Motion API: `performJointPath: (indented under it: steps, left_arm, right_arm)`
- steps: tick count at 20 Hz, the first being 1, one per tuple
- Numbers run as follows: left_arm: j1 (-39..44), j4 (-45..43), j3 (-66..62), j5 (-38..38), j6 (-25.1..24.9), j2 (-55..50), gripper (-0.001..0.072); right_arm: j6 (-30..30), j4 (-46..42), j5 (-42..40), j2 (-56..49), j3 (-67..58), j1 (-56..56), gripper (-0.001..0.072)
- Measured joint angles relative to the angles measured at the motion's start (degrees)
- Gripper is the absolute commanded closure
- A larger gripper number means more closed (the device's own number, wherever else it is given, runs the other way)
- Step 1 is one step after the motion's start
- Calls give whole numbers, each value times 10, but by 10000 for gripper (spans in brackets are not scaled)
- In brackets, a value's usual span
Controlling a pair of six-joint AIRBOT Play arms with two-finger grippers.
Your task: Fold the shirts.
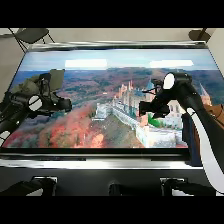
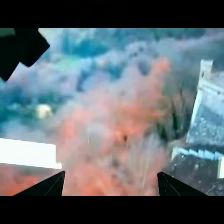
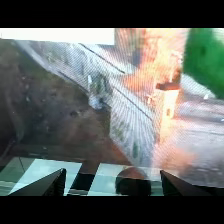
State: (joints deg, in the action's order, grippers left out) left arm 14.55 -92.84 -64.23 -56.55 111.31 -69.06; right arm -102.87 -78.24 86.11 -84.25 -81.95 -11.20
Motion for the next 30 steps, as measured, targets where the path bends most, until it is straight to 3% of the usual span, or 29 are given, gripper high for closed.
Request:
performJointPath:
  steps: [4, 7, 10, 12, 17, 26, 27, 28, 29, 30]
  left_arm:
    - [-14, -3, -5, 108, 11, -12, -13]
    - [-96, 0, -43, 157, 77, -34, -13]
    - [-246, 66, -78, 126, 122, -63, -13]
    - [-352, 123, -86, 80, 125, -85, -13]
    - [-519, 283, -71, 13, 8, -143, -13]
    - [-563, 408, -60, 71, -110, -260, -7]
    - [-563, 427, -60, 80, -129, -268, 17]
    - [-564, 449, -60, 90, -151, -275, 179]
    - [-563, 462, -60, 101, -168, -282, 469]
    - [-563, 470, -59, 106, -180, -287, 677]
  right_arm:
    - [0, -1, -31, 0, 0, 0, 33]
    - [0, -2, -53, 0, 0, 0, 34]
    - [0, -2, -63, 0, 0, 0, 34]
    - [0, -2, -66, 0, 0, 0, 34]
    - [0, -2, -69, 0, 0, 0, 35]
    - [0, 21, -58, 0, 0, 0, 35]
    - [0, 25, -57, 0, 0, 0, 35]
    - [0, 30, -57, 0, 0, 0, 36]
    - [-1, 33, -55, 0, 0, 0, 37]
    - [-6, 35, -50, 0, 0, 0, 37]
